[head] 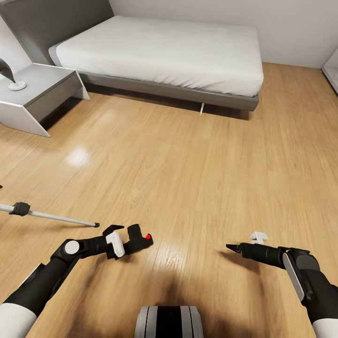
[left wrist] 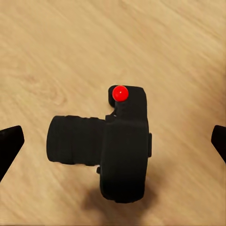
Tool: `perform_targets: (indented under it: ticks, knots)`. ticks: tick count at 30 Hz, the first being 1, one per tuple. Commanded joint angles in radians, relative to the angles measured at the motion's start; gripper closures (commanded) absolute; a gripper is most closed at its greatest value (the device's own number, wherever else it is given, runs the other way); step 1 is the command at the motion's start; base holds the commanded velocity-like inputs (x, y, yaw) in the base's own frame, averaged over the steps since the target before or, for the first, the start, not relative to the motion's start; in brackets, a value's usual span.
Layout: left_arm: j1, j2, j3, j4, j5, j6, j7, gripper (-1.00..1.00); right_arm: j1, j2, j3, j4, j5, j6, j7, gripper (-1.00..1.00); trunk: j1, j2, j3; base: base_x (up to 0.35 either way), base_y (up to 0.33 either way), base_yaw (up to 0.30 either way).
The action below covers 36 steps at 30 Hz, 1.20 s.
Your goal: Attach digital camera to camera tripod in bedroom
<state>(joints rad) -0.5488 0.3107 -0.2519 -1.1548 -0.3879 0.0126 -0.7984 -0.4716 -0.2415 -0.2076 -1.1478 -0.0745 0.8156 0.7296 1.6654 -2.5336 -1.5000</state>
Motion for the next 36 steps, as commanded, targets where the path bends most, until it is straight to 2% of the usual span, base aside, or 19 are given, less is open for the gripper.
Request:
perform_targets:
  ticks: [1, 2, 3, 6, 12, 15, 20, 31, 36]
  knots:
    - [0.0, 0.0, -0.001, -0.002, -0.004, 0.007, -0.001, -1.0, 0.0, 0.0, -0.001, -0.002, -0.007, 0.008, -0.004, -1.0, 0.0, 0.0, -0.001, 0.0, 0.0, 0.0]
    - [0.0, -0.001, -0.001, -0.003, -0.003, 0.013, 0.0, -1.0, 0.0, 0.0, 0.0, -0.003, -0.007, 0.008, -0.007, -1.0, 0.0, 0.0, -0.001, 0.0, 0.0, 0.0]
    - [-0.001, -0.004, -0.001, -0.003, -0.001, 0.116, 0.002, -1.0, 0.0, 0.0, 0.0, -0.007, -0.007, 0.008, -0.014, -1.0, 0.0, 0.0, -0.001, 0.0, 0.0, 0.0]
    - [-0.001, -0.012, -0.001, -0.001, 0.0, 0.12, 0.003, -1.0, 0.0, -0.001, 0.0, -0.01, -0.006, 0.009, -0.021, -1.0, 0.0, 0.0, -0.001, 0.0, 0.0, 0.0]
    - [0.0, -0.074, 0.001, 0.024, -0.005, 0.136, 0.006, -1.0, 0.0, -0.003, 0.002, -0.044, -0.004, 0.015, -0.033, -1.0, 0.0, 0.0, -0.001, 0.0, 0.0, 0.0]
    - [0.0, -0.085, 0.001, 0.029, -0.005, 0.139, 0.005, -1.0, 0.0, -0.003, 0.002, -0.054, -0.003, 0.016, -0.034, -1.0, 0.0, 0.0, -0.001, 0.0, 0.0, 0.0]
    - [0.0, -0.094, 0.002, 0.033, -0.005, 0.14, 0.005, -1.0, 0.0, 0.0, 0.004, -0.061, -0.003, 0.017, -0.035, -1.0, 0.0, 0.0, -0.001, 0.0, 0.0, 0.0]
    - [0.0, -0.097, 0.002, 0.034, -0.005, 0.141, 0.007, -1.0, 0.0, 0.006, 0.006, -0.063, -0.004, 0.012, -0.036, -1.0, 0.0, 0.0, -0.001, 0.0, 0.0, 0.0]
    - [0.0, -0.096, 0.002, 0.034, -0.006, 0.141, 0.006, -1.0, 0.0, 0.007, 0.003, -0.061, -0.006, 0.01, -0.036, -1.0, 0.002, -0.001, -0.02, 0.0, 0.0, 0.0]
